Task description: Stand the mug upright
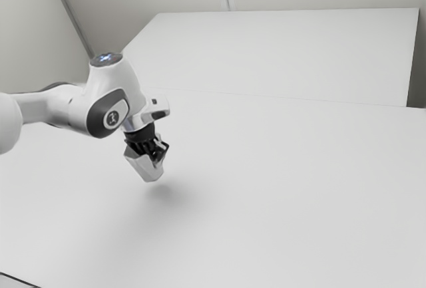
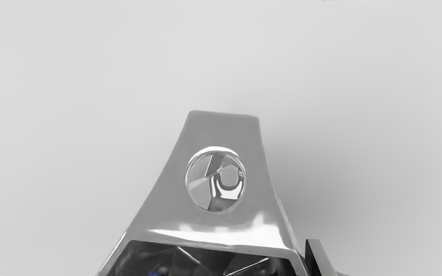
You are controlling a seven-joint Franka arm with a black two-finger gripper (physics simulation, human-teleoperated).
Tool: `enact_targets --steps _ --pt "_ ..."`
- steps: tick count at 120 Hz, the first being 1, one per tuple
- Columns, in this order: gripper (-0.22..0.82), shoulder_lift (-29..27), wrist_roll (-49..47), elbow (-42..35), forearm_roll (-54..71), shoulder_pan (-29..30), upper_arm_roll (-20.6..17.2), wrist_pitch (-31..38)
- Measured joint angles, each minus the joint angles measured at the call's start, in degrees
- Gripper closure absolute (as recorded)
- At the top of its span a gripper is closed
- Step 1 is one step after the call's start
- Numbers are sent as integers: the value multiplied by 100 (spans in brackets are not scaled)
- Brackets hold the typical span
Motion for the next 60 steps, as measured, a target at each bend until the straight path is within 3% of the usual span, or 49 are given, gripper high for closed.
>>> enact_targets --steps 60 --pt "78 304 -1143 -277 231 -2 -5 622"
